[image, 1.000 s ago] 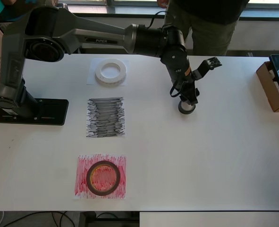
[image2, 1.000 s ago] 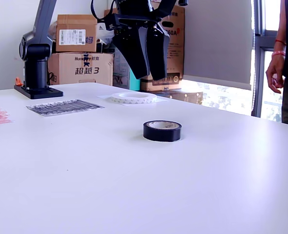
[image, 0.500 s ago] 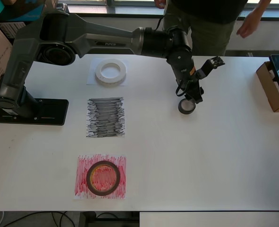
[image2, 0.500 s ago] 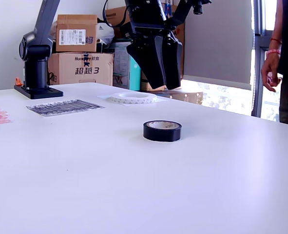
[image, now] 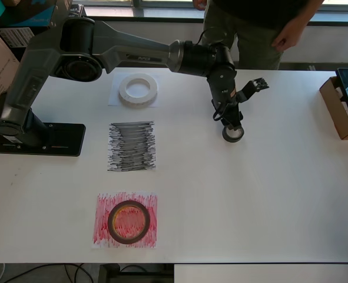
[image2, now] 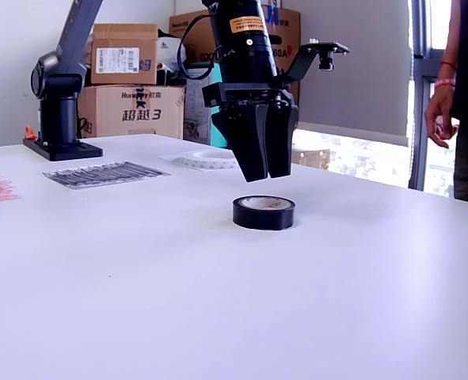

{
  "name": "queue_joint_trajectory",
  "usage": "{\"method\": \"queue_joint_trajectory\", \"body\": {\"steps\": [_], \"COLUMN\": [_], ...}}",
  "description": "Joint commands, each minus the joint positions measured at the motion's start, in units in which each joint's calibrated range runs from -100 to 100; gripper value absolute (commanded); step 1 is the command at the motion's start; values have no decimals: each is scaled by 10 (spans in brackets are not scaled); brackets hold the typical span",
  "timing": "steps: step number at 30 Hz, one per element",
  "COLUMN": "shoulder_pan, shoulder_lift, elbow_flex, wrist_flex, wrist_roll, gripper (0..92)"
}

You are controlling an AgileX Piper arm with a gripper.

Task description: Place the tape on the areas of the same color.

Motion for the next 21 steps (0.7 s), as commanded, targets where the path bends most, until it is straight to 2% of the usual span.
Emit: {"method": "queue_joint_trajectory", "body": {"steps": [1, 21], "shoulder_pan": [-4, -11], "shoulder_lift": [8, 37], "elbow_flex": [-3, -5], "wrist_flex": [-1, -4], "wrist_roll": [3, 3], "gripper": [597, 597]}}
